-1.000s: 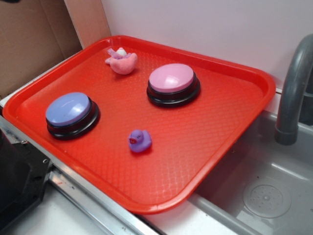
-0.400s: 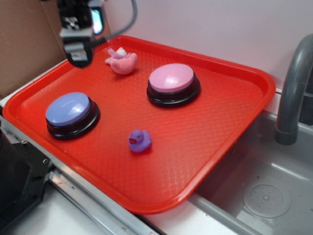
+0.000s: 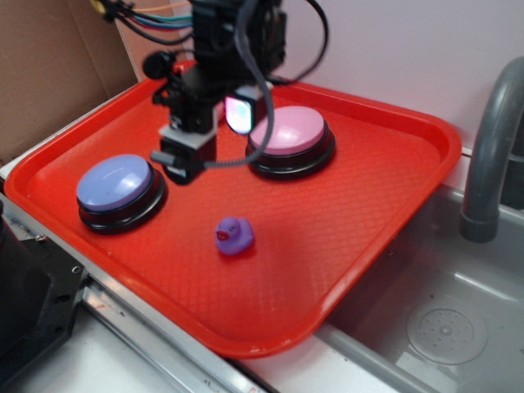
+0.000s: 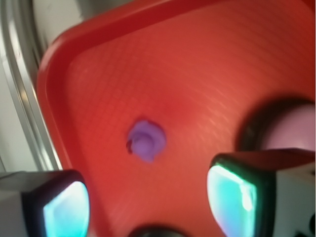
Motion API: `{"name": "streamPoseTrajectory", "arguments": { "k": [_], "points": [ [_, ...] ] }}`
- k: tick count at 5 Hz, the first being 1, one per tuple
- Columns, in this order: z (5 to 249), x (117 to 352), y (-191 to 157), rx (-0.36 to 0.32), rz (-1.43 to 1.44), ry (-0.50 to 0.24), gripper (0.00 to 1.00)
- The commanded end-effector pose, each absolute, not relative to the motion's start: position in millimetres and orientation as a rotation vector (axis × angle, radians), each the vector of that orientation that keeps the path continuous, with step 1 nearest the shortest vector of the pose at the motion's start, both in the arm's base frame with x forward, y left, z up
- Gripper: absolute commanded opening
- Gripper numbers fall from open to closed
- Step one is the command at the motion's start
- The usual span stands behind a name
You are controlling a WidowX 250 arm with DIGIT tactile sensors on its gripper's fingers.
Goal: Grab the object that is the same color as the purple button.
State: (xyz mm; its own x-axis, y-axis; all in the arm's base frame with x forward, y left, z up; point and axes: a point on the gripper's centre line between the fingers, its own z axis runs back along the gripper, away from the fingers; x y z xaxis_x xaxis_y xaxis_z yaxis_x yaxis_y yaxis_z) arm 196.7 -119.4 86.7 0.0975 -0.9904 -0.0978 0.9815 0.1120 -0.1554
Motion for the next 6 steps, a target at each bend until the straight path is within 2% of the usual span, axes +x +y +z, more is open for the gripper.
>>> {"name": "streamPoseTrajectory", "arguments": {
  "k": [1,2,3,4,5,6],
  "points": [
    [59.6,171.6,-122.6,0.038,-1.757,0.199,1.00],
    [38.1,159.8,-113.7,0.070,-1.708,0.237,1.00],
    [22.9,154.2,-99.5,0.136,-1.595,0.291,1.00],
    [14.7,155.6,-96.1,0.124,-1.555,0.285,1.00],
    [4.4,161.9,-97.2,0.129,-1.407,0.231,1.00],
    [-9.6,165.3,-93.1,0.105,-1.296,0.185,0.50]
  ]
}}
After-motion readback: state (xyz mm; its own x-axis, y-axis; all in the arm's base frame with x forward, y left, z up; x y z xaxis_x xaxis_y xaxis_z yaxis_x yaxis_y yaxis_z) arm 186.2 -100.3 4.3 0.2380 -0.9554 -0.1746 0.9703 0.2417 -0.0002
